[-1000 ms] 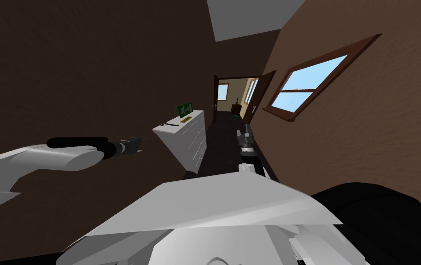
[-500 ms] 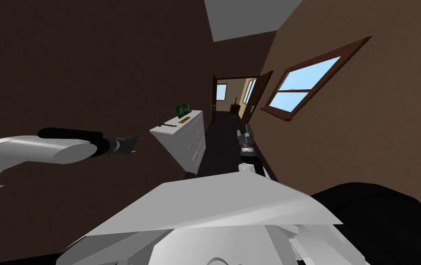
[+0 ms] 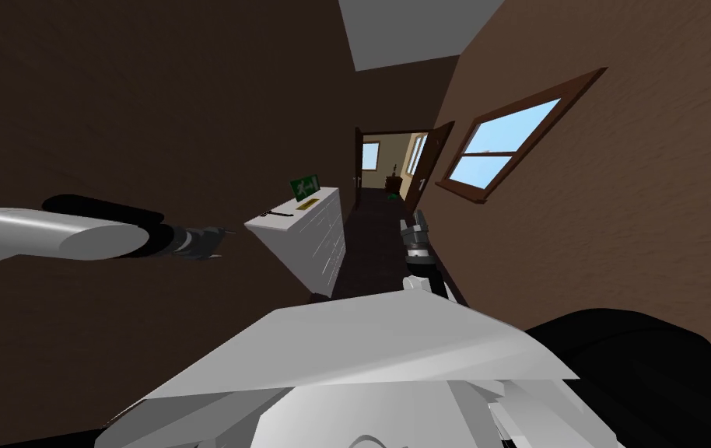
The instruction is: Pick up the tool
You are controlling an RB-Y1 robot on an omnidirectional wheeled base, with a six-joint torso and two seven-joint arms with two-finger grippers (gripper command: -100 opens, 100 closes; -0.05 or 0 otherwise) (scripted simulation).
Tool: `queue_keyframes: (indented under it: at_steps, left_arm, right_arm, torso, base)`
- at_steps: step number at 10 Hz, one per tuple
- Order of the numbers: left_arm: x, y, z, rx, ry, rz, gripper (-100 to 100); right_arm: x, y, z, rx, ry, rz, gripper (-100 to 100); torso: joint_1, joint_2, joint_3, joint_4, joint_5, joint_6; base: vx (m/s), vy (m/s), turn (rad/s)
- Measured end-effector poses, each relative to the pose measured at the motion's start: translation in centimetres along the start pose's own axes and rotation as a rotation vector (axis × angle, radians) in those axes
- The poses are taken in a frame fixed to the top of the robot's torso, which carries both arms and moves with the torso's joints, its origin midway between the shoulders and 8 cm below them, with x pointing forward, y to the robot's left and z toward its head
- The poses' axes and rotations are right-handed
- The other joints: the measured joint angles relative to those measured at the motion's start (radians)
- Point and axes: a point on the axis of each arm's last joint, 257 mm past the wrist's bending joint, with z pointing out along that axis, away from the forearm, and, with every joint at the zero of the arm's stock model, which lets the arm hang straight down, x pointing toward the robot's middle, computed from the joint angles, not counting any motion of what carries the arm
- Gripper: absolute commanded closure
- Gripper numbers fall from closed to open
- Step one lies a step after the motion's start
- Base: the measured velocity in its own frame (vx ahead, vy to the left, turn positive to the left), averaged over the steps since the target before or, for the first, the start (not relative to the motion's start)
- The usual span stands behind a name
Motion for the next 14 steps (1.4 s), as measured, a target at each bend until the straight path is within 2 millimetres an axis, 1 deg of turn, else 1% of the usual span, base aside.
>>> queue_keyframes:
  at_steps: [2, 3, 4, 6, 9, 14]
  left_arm:
    - [-0.6, 0.1, -1.0, -0.044, 0.007, -0.009, -100]
    - [-0.6, 0.4, -1.3, -0.068, 0.016, -0.012, -100]
    - [-0.9, 0.2, -2.0, -0.088, 0.019, -0.016, -100]
    - [-0.6, 0.6, -2.6, -0.127, 0.036, -0.024, -100]
    - [-0.7, 0.7, -4.3, -0.188, 0.060, -0.036, -100]
    - [0.0, 1.4, -6.8, -0.292, 0.114, -0.049, -100]
  right_arm:
    - [0.0, 0.0, 0.0, 0.000, 0.000, 0.000, 0]
    - [0.0, 0.0, 0.0, 0.000, 0.000, 0.000, 0]
    - [0.0, 0.0, 0.0, 0.000, 0.000, 0.000, 0]
    - [0.0, 0.0, 0.0, 0.000, 0.000, 0.000, 0]
    - [0.0, 0.0, 0.0, 0.000, 0.000, 0.000, 0]
    - [0.0, 0.0, 0.0, 0.000, 0.000, 0.000, 0]
  torso:
    - [0.000, -0.001, -0.001, 0.000, 0.000, 0.000]
    - [0.001, -0.001, -0.001, 0.000, 0.000, -0.001]
    - [0.000, -0.002, -0.001, 0.000, 0.000, 0.000]
    - [0.001, 0.000, 0.000, 0.000, 0.001, -0.001]
    - [0.000, -0.003, -0.002, -0.001, 0.000, 0.000]
    - [0.000, -0.003, -0.002, -0.001, 0.001, -0.001]
  base:
    - [0.055, -0.007, -0.081]
    - [0.058, -0.007, -0.110]
    - [0.049, -0.001, -0.061]
    - [0.034, -0.002, -0.063]
    - [0.067, -0.004, -0.073]
    - [0.078, 0.000, -0.101]
